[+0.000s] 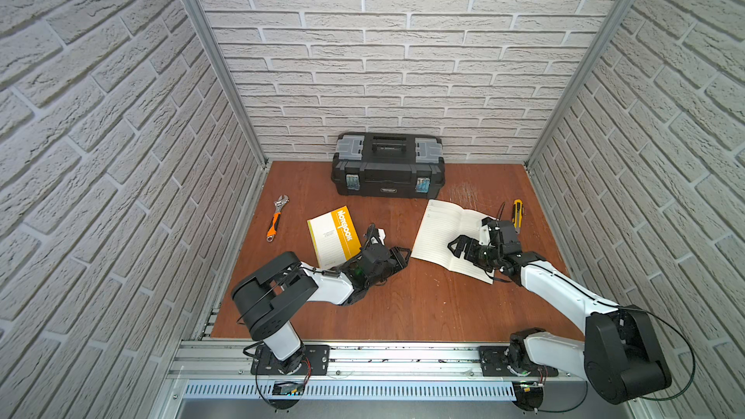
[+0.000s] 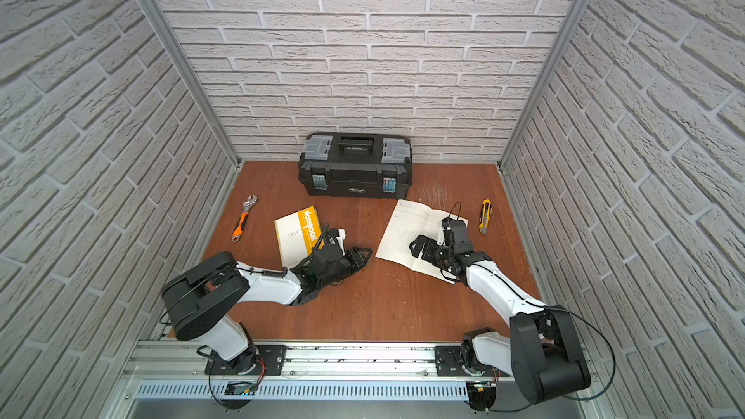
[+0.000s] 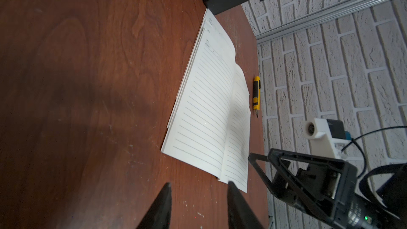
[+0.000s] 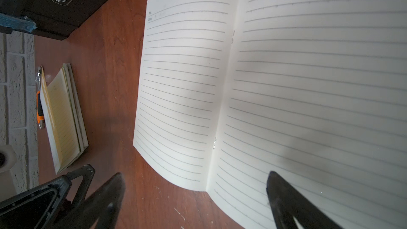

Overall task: Close the notebook
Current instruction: Close the notebook at the center of the board.

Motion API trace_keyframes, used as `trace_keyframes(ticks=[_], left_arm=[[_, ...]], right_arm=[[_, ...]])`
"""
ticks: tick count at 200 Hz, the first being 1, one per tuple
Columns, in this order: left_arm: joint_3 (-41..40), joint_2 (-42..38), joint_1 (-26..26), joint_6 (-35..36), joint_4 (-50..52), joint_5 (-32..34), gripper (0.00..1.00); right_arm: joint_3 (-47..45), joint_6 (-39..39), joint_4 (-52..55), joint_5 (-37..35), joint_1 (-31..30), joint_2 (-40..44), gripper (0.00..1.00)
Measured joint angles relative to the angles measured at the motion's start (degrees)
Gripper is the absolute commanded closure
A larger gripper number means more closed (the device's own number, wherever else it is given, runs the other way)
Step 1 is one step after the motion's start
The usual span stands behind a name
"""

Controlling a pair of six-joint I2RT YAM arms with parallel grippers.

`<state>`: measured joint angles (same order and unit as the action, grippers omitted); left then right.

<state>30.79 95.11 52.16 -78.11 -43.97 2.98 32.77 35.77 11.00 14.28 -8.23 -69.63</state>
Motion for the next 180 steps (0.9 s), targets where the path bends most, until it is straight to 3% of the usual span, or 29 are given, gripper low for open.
trace_keyframes(ticks=[115,180], left_arm=[[2.5,14.6,2.2,-11.3,-15.6,0.3,0.61],[5.2,16.7,3.6,-13.7,-17.4,0.3,0.61]], right_arm=[[-2.3,0.3,1.4,-2.0,0.6,-1.4,0.0],[-2.5,0.4,1.2,-1.8,0.6,-1.5,0.0]])
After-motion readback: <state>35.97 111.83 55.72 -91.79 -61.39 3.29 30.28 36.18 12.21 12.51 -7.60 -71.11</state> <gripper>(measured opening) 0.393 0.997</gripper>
